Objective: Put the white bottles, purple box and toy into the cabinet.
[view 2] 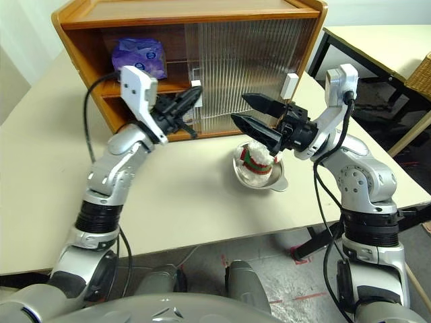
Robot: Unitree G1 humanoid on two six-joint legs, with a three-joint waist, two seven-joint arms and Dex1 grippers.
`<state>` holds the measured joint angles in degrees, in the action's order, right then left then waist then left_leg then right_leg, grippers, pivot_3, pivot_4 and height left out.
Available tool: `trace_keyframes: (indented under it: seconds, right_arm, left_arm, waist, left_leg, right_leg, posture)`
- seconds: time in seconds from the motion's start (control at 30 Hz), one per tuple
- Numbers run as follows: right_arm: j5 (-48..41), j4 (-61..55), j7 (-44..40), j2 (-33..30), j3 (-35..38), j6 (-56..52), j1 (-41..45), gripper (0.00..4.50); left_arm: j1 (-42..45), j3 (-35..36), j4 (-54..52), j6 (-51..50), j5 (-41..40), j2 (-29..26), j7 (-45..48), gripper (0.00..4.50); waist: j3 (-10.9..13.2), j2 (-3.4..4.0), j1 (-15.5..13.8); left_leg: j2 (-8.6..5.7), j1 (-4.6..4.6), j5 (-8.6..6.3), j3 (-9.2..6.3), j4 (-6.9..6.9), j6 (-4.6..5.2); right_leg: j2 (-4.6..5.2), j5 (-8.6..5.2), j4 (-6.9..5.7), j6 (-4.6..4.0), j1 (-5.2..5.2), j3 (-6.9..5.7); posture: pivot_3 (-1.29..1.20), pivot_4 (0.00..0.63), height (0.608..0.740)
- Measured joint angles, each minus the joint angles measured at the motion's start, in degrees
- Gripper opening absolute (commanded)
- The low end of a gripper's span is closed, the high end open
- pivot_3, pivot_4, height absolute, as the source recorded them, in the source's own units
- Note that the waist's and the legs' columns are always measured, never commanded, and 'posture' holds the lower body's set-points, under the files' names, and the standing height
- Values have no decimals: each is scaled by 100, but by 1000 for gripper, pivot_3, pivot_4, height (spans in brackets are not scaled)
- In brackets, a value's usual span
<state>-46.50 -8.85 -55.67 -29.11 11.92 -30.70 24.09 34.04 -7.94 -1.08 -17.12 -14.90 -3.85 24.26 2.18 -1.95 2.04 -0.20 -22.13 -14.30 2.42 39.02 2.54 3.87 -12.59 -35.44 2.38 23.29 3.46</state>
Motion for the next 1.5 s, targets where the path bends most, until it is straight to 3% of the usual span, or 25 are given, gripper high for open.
trace_keyframes:
  seconds: [0.23, 0.57, 1.3, 1.5]
  right_arm:
    - [-1, 10, 8, -69, 5, -13, -1, 4500]
    - [-46, -39, 24, -172, 9, -75, -47, 4500]
    - [-119, -132, 14, -202, 3, -130, -29, 4500]
    - [-118, -131, -1, -207, 0, -131, -11, 4500]
  left_arm:
    - [440, -212, 1783, 1123, 614, 729, -409, 37]
    - [813, 232, 3309, 2599, 1133, 865, -1442, 37]
    - [312, 303, 3088, 2591, 1514, 904, -2308, 37]
    - [58, 398, 2560, 2485, 1528, 741, -2460, 37]
  waist:
    - [0, 1, 22]
    - [0, 1, 13]
    - [0, 1, 76]
    - [-1, 2, 168]
  left_leg:
    - [-2, -2, 10, -1, 0, 18]
    - [1, -10, 0, -2, 0, 1]
    - [3, -3, -2, -1, 0, -4]
    - [6, -1, -3, -2, 0, -4]
  right_leg:
    - [-13, -4, 4, -4, 4, 4]
    - [-5, -3, 11, 7, 4, 5]
    - [-9, 1, 5, 6, 5, 4]
    - [-9, 3, -1, 3, 5, 5]
  posture:
    - [-80, 0, 740]
    - [-91, 0, 740]
    - [-78, 0, 740]
    - [-75, 0, 740]
